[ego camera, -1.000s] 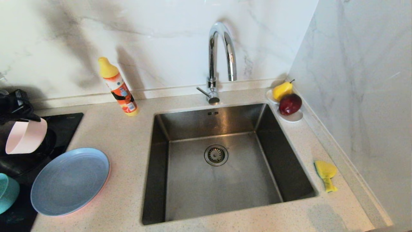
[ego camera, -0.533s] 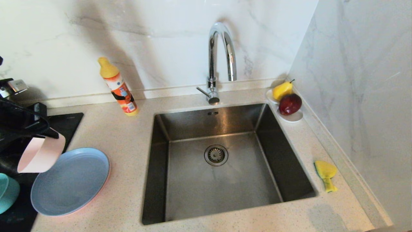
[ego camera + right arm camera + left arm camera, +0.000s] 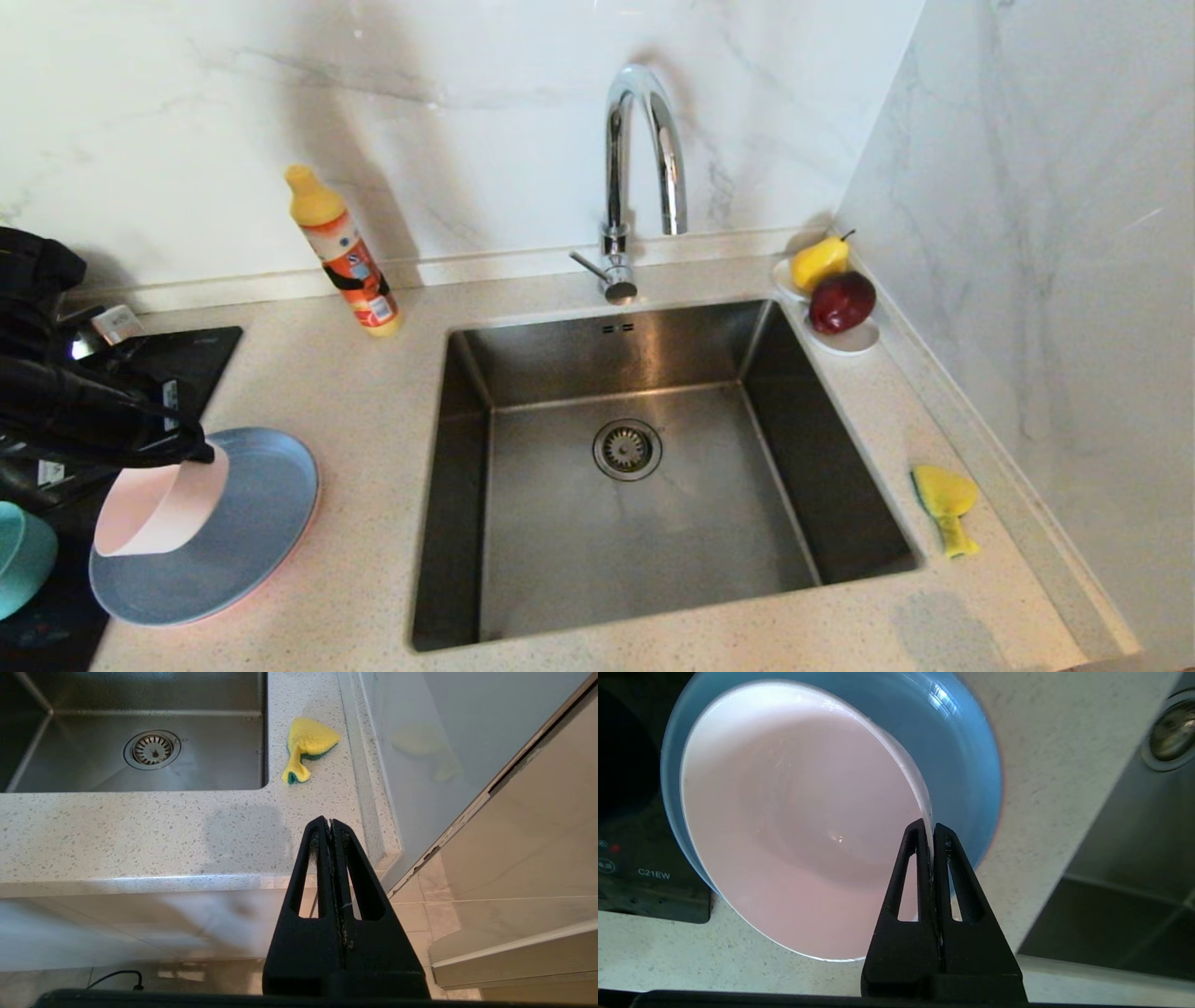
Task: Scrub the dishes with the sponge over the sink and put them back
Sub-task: Place the bowl on the plate
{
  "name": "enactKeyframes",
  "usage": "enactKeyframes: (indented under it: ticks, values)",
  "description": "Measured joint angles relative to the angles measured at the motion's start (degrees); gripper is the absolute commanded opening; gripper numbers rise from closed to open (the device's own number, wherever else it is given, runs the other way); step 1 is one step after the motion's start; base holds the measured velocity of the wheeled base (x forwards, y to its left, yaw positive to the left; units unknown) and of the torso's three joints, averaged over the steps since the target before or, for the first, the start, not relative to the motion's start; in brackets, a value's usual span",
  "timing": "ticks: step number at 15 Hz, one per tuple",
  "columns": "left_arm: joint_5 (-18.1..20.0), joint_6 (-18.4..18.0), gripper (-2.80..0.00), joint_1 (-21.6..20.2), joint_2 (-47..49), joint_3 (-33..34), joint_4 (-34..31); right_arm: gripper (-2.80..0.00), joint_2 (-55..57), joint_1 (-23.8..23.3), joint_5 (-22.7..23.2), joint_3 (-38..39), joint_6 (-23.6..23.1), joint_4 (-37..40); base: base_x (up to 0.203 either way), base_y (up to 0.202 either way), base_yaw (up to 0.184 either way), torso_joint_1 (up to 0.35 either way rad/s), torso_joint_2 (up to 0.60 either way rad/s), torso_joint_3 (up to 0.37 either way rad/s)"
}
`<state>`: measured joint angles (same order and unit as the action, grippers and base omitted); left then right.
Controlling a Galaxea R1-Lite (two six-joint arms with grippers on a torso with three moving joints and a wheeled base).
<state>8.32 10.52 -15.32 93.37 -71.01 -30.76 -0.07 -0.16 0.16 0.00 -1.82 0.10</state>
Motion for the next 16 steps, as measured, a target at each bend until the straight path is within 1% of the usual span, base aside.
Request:
enactKeyframes:
  ticks: [1,3,6,7,9,10,13,16]
  values:
    - [-0.8,-0.1,-2.8,0.0,0.0,1.0,1.7,-2.8,0.0,0.0,0.0,0.0,0.0,0.0,0.0,0.0,0.0,0.0,0.0,0.0]
    - [-1.3,-0.2,-2.8,0.0,0.0,2.6,3.8,-2.8,0.0,0.0,0.0,0.0,0.0,0.0,0.0,0.0,0.0,0.0,0.0,0.0]
    - [-2.2,-0.3,-2.8,0.1,0.5,3.2,4.0,-2.8,0.0,0.0,0.0,0.0,0.0,0.0,0.0,0.0,0.0,0.0,0.0,0.0]
    - [-3.1,-0.3,-2.8,0.0,0.8,3.2,4.6,-2.8,0.0,0.0,0.0,0.0,0.0,0.0,0.0,0.0,0.0,0.0,0.0,0.0]
    - [-3.5,-0.5,-2.8,0.1,1.4,3.3,6.6,-2.8,0.0,0.0,0.0,0.0,0.0,0.0,0.0,0.0,0.0,0.0,0.0,0.0]
    - [-3.5,-0.6,0.0,0.1,1.6,3.4,6.9,-2.8,0.0,0.0,0.0,0.0,0.0,0.0,0.0,0.0,0.0,0.0,0.0,0.0]
    - [-2.3,-0.5,0.0,0.4,1.4,3.8,7.0,-2.8,0.0,0.0,0.0,0.0,0.0,0.0,0.0,0.0,0.0,0.0,0.0,0.0]
    - [-1.5,0.4,0.0,0.7,0.7,3.9,7.3,-2.8,0.0,0.0,0.0,0.0,0.0,0.0,0.0,0.0,0.0,0.0,0.0,0.0]
